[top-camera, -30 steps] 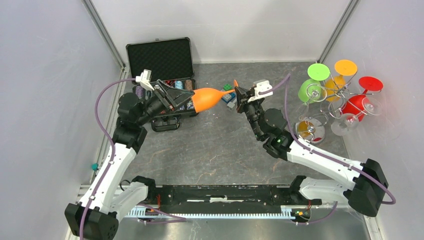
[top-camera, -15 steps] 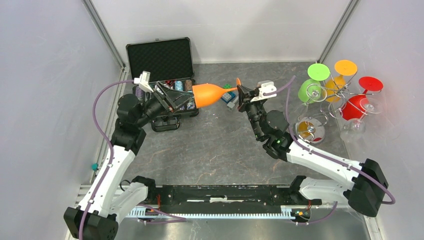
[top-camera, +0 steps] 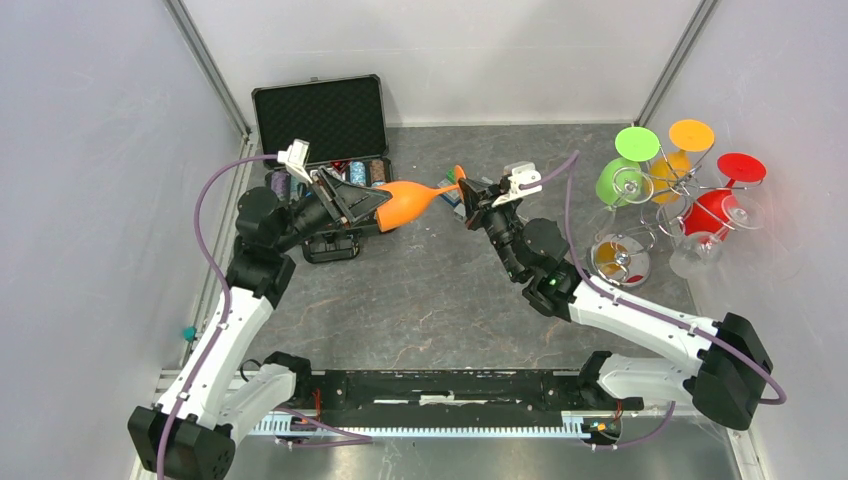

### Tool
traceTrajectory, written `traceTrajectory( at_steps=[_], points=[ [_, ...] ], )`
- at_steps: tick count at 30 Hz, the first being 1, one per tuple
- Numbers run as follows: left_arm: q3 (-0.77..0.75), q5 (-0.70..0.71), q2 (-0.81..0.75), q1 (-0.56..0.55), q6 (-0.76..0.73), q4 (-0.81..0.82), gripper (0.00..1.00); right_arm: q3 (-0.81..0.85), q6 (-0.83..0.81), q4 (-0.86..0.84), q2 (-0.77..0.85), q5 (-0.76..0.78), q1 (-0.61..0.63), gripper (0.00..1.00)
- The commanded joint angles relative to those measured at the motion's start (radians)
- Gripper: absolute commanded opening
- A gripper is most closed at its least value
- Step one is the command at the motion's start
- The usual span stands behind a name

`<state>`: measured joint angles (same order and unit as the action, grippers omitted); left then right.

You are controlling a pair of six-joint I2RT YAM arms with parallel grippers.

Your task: Take the wine glass off the wine glass rack

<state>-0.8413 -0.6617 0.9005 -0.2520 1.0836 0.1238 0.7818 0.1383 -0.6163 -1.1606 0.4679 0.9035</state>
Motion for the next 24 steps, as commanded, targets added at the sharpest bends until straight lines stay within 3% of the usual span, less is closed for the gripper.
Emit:
traceTrajectory(
  at_steps=[1, 7, 10, 11, 14, 16, 20, 24],
  points=[
    [0.004, -0.038, 0.003, -0.007, 0.026, 0.058, 0.46, 0.049, 0.036, -0.025, -0.013, -0.048, 0.007, 0.0],
    [0.01, -0.042, 0.011, -0.009, 0.011, 0.06, 0.32, 0.06, 0.046, -0.011, -0.027, -0.1, 0.006, 0.0],
    [-0.001, -0.052, 0.013, -0.009, -0.032, 0.054, 0.11, 0.067, 0.047, 0.003, -0.029, -0.115, 0.007, 0.0],
    [-0.007, -0.049, 0.014, -0.009, -0.049, 0.039, 0.04, 0.069, 0.043, 0.012, -0.029, -0.118, 0.007, 0.06],
    [-0.056, -0.036, 0.014, -0.007, -0.158, -0.089, 0.02, 0.076, 0.018, 0.044, -0.021, -0.095, 0.007, 0.51],
    [-0.116, 0.006, 0.016, -0.008, -0.286, -0.254, 0.02, 0.079, -0.017, 0.072, -0.008, -0.069, 0.006, 0.69],
    [-0.259, 0.198, 0.041, -0.008, -0.56, -0.634, 0.02, 0.063, -0.105, 0.099, 0.035, -0.033, 0.006, 0.82],
    [-0.338, 0.405, 0.096, -0.009, -0.695, -0.896, 0.02, 0.025, -0.181, 0.093, 0.096, 0.012, 0.007, 0.87]
  ],
)
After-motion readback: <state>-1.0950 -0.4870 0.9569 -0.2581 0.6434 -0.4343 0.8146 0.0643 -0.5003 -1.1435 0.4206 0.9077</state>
